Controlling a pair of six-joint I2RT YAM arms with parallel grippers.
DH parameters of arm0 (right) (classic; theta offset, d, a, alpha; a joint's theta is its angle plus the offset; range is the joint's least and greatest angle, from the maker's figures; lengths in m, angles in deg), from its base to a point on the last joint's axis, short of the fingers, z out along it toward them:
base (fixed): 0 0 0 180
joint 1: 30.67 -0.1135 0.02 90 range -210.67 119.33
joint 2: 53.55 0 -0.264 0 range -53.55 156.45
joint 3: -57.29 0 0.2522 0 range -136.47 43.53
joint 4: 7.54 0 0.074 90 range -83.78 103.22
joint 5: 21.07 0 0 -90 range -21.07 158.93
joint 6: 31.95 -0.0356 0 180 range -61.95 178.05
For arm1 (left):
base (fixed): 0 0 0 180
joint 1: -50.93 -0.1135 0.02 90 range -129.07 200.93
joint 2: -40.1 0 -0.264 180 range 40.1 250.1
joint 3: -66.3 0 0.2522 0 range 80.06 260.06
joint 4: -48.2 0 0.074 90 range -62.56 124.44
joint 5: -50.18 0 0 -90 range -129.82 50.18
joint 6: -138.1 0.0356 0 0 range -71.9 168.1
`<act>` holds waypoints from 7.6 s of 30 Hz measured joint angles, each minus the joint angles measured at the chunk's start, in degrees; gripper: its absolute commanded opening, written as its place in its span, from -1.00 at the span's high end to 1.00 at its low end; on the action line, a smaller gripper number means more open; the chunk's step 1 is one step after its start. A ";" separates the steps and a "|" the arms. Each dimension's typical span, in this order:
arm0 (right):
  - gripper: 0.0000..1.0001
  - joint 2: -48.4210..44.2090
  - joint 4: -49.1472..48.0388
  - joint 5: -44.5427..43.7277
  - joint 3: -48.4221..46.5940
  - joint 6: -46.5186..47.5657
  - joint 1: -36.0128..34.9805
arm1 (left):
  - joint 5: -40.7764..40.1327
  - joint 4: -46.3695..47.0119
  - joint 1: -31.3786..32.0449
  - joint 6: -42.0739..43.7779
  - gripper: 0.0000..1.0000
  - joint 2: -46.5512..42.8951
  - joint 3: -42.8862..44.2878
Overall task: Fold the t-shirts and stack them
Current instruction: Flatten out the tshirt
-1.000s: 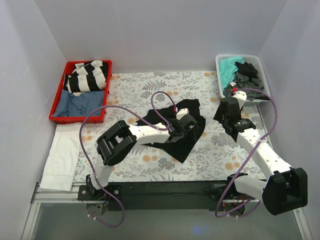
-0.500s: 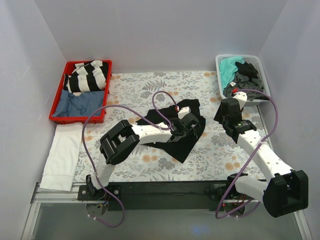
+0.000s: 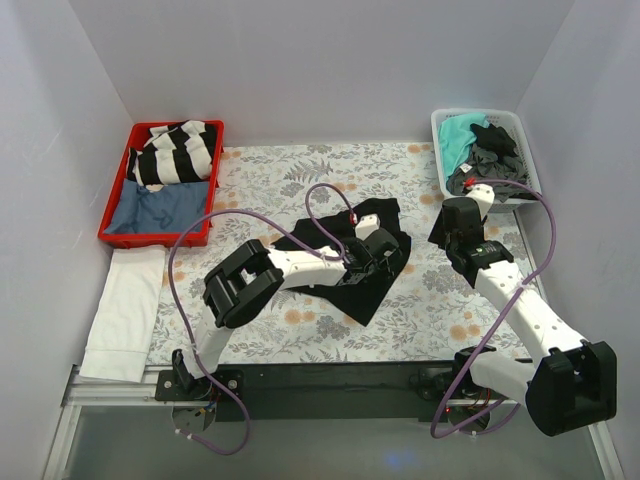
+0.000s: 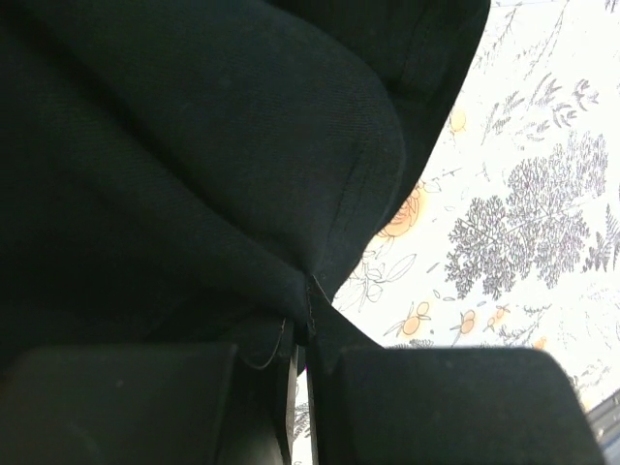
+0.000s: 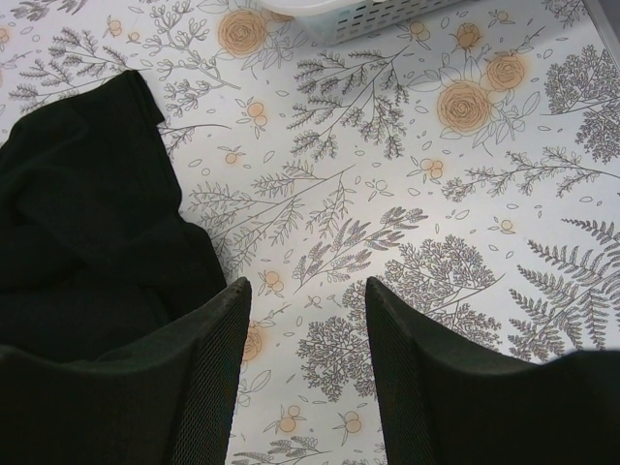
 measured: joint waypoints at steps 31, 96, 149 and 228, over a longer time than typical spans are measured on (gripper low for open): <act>-0.34 10.51 -12.11 22.25 5.97 2.73 -2.89 | -53.72 -34.12 0.07 -13.25 1.00 -60.83 -9.60; 0.97 15.06 20.02 -4.85 1.84 -24.44 -46.58 | -59.69 -49.24 -3.67 -18.82 1.00 -65.16 -15.10; 0.97 6.80 -5.01 -4.57 -40.19 23.89 -6.03 | -35.76 2.89 -35.60 47.80 1.00 -31.52 22.40; 0.97 8.59 -17.49 24.00 -36.50 18.49 9.40 | -9.44 3.91 -42.01 46.69 1.00 -33.05 30.38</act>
